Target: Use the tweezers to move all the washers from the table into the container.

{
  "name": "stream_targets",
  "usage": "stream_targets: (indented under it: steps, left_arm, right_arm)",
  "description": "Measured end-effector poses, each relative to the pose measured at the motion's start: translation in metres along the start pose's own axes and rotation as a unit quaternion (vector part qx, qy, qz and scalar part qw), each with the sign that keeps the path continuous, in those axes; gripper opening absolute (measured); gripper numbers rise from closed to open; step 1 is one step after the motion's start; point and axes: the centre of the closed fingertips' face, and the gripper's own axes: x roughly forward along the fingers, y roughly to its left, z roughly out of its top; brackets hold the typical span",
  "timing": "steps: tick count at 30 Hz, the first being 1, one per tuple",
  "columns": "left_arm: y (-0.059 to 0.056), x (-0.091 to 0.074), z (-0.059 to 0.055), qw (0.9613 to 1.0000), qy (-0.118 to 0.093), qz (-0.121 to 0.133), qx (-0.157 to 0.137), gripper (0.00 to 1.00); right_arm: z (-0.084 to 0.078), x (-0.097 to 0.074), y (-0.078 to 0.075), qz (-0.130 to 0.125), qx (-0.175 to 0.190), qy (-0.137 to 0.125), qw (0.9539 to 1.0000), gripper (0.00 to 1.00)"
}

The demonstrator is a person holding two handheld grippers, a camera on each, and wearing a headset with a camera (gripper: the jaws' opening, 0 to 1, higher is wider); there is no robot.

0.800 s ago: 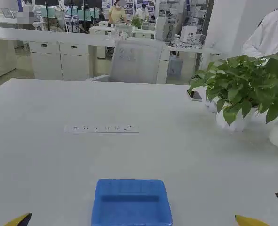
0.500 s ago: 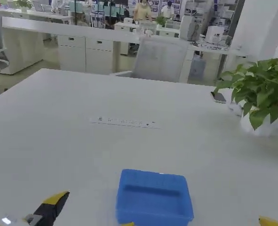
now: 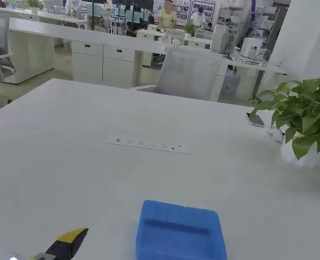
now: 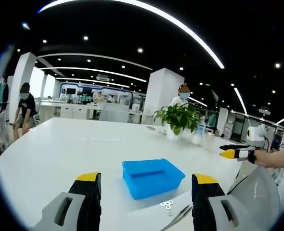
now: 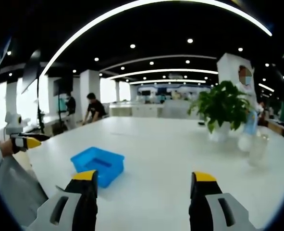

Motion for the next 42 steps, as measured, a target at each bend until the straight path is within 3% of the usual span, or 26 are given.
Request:
stream_targets:
  steps: [23, 42]
  left_arm:
    - [0.011, -0.002, -0.004, 0.9996, 0.011, 0.023, 0.013, 0.76]
    - [0.009, -0.002, -0.005, 0.9994, 0.015, 0.023, 0.019, 0.75]
  right_arm:
    - [-0.012, 0.007, 0.017, 0.039, -0.008, 0.034, 0.9986, 0.76]
    - [-0.013, 0.005, 0.015, 0.040, -0.007, 0.034, 0.9986, 0.76]
